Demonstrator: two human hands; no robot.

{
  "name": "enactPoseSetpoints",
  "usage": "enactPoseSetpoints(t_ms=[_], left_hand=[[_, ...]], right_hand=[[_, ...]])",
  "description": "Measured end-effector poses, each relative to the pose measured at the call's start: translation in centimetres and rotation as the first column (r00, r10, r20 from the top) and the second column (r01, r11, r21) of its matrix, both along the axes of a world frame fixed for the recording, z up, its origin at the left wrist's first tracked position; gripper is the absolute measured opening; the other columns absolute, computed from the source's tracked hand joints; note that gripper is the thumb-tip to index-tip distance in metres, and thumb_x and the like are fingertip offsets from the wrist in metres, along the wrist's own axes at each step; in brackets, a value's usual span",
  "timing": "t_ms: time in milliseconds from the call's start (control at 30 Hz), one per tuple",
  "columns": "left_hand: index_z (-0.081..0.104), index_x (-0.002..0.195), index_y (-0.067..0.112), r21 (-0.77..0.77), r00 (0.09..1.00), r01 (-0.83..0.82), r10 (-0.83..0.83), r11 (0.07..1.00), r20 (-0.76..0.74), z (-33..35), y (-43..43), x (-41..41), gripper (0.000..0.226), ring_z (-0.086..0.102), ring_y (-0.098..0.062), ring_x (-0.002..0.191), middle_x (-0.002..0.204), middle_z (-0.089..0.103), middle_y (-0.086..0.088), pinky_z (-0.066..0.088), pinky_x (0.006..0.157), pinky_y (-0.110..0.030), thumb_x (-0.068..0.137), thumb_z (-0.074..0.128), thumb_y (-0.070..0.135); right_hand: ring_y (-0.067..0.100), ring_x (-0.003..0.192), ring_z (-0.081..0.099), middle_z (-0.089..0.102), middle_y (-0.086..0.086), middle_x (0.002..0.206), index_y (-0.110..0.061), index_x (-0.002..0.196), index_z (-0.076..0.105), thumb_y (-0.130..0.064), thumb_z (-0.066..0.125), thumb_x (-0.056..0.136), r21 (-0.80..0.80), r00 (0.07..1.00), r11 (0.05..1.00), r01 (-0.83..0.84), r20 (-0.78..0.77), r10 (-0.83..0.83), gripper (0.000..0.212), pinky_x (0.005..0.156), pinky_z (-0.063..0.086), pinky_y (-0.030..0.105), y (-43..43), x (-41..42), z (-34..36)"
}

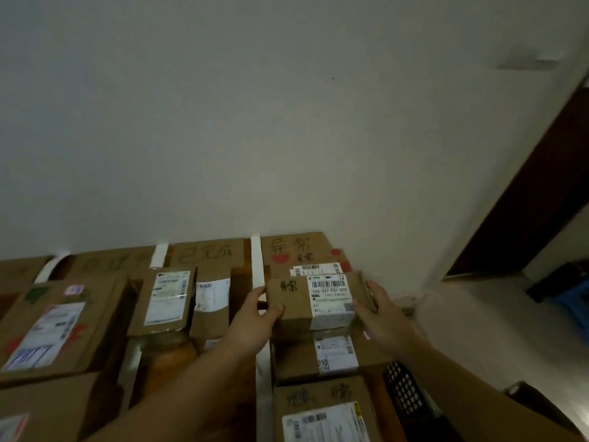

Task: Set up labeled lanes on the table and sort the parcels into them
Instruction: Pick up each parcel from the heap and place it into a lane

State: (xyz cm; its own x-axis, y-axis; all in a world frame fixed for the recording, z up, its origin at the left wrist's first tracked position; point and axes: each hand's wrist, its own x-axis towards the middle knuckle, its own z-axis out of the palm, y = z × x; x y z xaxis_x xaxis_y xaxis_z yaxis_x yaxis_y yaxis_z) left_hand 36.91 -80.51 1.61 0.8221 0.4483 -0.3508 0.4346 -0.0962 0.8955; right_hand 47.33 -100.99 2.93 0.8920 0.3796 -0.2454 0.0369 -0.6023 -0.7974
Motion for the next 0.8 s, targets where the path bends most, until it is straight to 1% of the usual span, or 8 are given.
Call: enactPoseSetpoints(t_ms=[67,167,300,467,567,633,733,800], left_hand=[[0.031,0.141,0.028,-0.011,0.998,-0.059,0.059,0.998,-0.019,-0.3,-1.6,-0.3,0.05,0.054,-0.015,0.099,0.128,0.052,0.0,0.052,0.084,-0.034,0.095,0.051,0.027],[0.024,0.145,0.032,0.02,0.991,-0.129,0.13,0.991,-0.037,-0.5,-3.8,-0.6,0.054,0.054,-0.013,0.095,0.124,0.053,0.001,0.051,0.077,-0.03,0.097,0.048,0.029],[0.029,0.142,0.036,0.111,0.979,-0.195,0.201,0.974,-0.041,-0.1,-5.1,-0.2,0.046,0.053,-0.021,0.116,0.134,0.051,0.002,0.048,0.096,-0.042,0.098,0.043,0.033],[0.031,0.141,0.032,0.205,0.989,-0.082,0.106,0.975,-0.106,1.7,-4.4,0.0,0.045,0.057,-0.017,0.108,0.134,0.051,0.0,0.052,0.091,-0.039,0.098,0.044,0.033],[0.025,0.145,0.033,0.227,0.98,0.004,0.041,0.974,-0.193,3.7,-2.6,-1.4,0.053,0.057,-0.017,0.111,0.14,0.047,0.0,0.052,0.092,-0.036,0.096,0.046,0.036],[0.024,0.146,0.033,0.287,0.974,0.025,0.041,0.958,-0.221,5.2,-0.6,-3.0,0.055,0.049,-0.021,0.125,0.149,0.038,-0.003,0.045,0.1,-0.035,0.097,0.046,0.036],[0.022,0.149,0.03,0.488,0.952,0.11,0.05,0.866,-0.303,7.6,3.2,-6.8,0.058,0.028,-0.022,0.14,0.156,0.022,0.0,0.029,0.11,-0.036,0.097,0.046,0.039],[0.021,0.149,0.029,0.599,0.925,0.198,0.054,0.776,-0.376,8.8,6.3,-10.1,0.063,0.024,-0.022,0.142,0.157,0.02,0.001,0.022,0.116,-0.039,0.094,0.044,0.049]], right_hand=[[0.009,0.105,0.056,0.052,-0.015,0.122,-0.035,0.145,0.03,-0.041,0.05,0.096,-0.003,0.998,0.998,-0.058,0.0,0.058,0.053,0.091,0.048,0.031,-1.2,0.3,-0.2],[0.013,0.118,0.053,0.05,-0.018,0.131,-0.043,0.145,0.027,-0.044,0.05,0.095,-0.026,0.992,0.992,-0.126,0.024,0.127,0.055,0.096,0.047,0.032,-2.8,1.0,-1.3],[0.015,0.121,0.053,0.051,-0.011,0.136,-0.05,0.143,0.024,-0.047,0.048,0.094,-0.001,0.987,0.987,-0.164,0.006,0.164,0.055,0.099,0.046,0.04,-2.7,2.0,-2.0],[0.015,0.111,0.051,0.045,-0.003,0.138,-0.038,0.143,0.028,-0.049,0.047,0.092,-0.095,0.979,0.976,-0.194,0.044,0.199,0.055,0.086,0.048,0.034,-1.6,3.3,-1.7],[0.024,0.132,0.035,0.029,0.002,0.149,-0.032,0.148,0.018,-0.054,0.044,0.091,-0.253,0.947,0.942,-0.222,0.172,0.27,0.067,0.104,0.04,0.045,-0.9,3.4,-0.3],[0.024,0.14,0.024,0.018,-0.001,0.157,-0.031,0.15,0.018,-0.057,0.039,0.093,-0.315,0.904,0.902,-0.296,0.213,0.371,0.066,0.113,0.029,0.043,0.8,2.9,1.7],[0.023,0.144,0.017,0.017,-0.001,0.159,-0.029,0.15,0.023,-0.056,0.037,0.095,-0.37,0.826,0.837,-0.403,0.248,0.507,0.062,0.114,0.021,0.041,5.0,1.2,4.7],[0.026,0.142,0.022,0.025,0.004,0.156,-0.026,0.148,0.028,-0.054,0.038,0.096,-0.396,0.761,0.782,-0.482,0.253,0.597,0.06,0.113,0.024,0.041,8.4,-0.8,6.7]])
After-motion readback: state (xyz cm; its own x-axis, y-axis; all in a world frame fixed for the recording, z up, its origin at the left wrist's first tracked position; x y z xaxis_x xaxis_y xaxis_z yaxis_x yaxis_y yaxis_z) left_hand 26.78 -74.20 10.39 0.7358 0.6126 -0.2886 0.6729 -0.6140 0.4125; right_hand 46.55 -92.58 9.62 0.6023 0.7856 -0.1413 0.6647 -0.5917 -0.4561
